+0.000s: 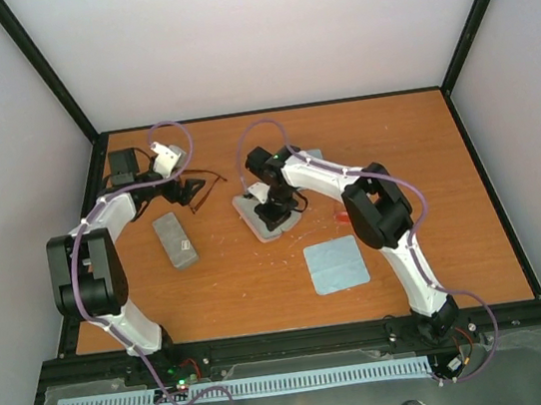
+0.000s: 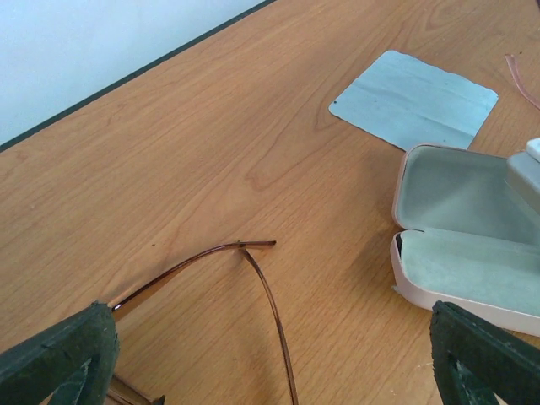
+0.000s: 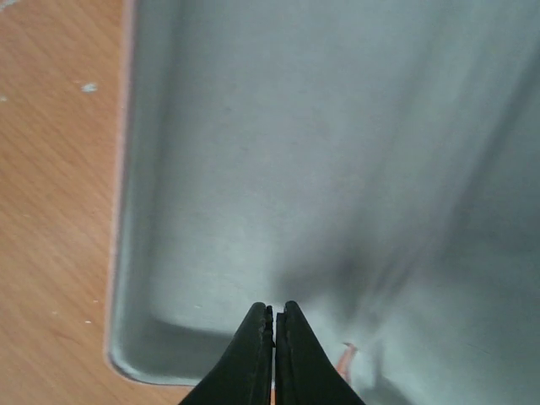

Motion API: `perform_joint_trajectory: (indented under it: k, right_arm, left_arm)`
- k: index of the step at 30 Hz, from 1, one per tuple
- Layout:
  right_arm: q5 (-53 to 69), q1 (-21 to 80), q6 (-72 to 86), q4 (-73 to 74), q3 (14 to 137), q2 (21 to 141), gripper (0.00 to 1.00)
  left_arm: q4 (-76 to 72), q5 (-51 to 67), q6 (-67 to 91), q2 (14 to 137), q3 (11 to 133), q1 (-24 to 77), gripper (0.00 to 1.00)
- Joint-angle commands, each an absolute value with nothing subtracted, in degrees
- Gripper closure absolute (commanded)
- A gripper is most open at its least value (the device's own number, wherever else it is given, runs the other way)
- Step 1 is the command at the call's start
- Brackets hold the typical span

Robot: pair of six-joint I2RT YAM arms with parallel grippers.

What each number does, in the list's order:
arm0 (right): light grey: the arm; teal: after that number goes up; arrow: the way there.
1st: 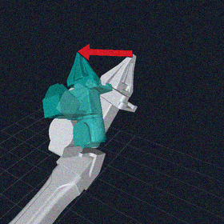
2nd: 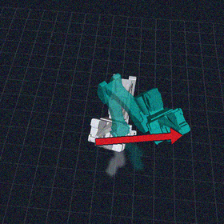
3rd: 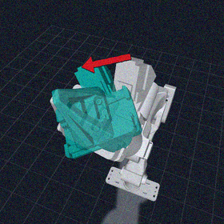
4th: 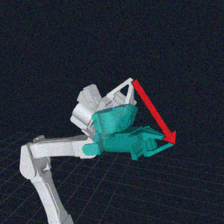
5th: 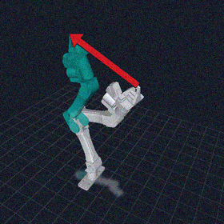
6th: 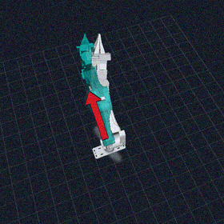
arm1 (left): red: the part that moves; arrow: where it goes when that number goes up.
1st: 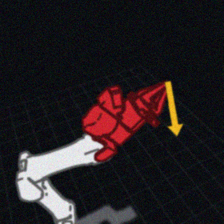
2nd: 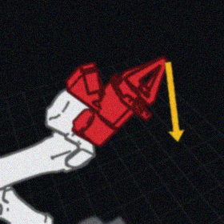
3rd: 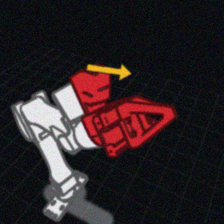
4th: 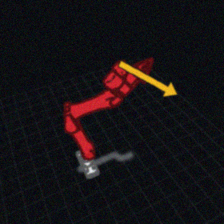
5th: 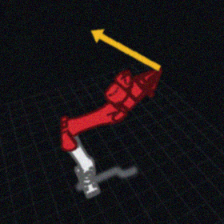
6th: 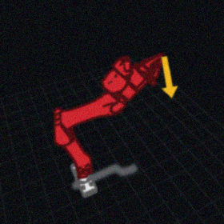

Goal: Organize the sunglasses
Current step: Adjust the sunglasses case at the center of the board.

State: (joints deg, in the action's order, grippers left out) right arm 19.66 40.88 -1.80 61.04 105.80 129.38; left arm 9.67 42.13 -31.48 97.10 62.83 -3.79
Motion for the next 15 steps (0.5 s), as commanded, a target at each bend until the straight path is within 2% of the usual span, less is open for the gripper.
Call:
perform_joint_trajectory:
  k: [1,6,15]
  right_arm:
    - [14.4,40.9,-1.4,63.8,106.8,130.7,0.97]
    - [2.1,42.8,-6.3,70.0,112.2,137.2,0.97]
    - [-15.6,43.2,-6.7,68.1,113.6,140.7,0.97]
  left_arm:
    - [7.3,41.4,-32.2,94.8,62.0,-4.2,0.00]
    - [7.1,41.3,-31.5,94.4,61.6,-4.2,0.00]
    - [6.3,40.9,-30.1,94.2,60.9,-4.2,0.01]
